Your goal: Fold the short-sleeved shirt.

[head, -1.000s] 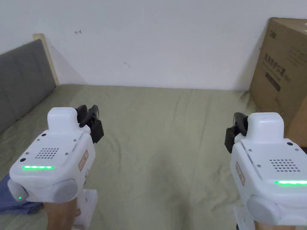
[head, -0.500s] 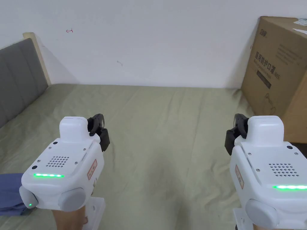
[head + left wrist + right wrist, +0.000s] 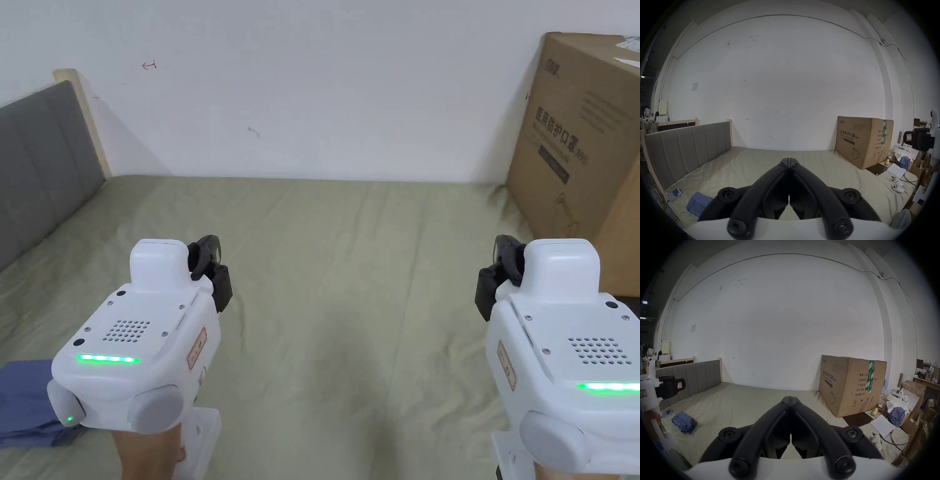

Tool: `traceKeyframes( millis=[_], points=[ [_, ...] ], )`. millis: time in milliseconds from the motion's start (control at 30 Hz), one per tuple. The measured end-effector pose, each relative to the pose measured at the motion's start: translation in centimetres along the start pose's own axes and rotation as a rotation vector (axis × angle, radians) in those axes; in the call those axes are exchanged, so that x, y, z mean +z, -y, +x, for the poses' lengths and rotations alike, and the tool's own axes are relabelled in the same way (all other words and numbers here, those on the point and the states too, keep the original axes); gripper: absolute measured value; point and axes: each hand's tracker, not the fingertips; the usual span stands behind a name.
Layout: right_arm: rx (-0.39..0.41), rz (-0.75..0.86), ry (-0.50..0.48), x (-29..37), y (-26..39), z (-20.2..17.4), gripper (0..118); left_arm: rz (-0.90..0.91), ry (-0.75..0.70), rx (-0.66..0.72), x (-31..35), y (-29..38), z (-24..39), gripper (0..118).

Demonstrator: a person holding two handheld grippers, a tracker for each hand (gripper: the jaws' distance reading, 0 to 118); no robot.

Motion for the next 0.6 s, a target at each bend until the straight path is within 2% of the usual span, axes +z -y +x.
traceKeyframes(
  millis=[600],
  points=[
    [0.01,-0.002,-0.009,-0.15,0.13,-0.24,0,-0.004,-0.003,-0.023,0.03,0.07,0.09,0]
  ],
)
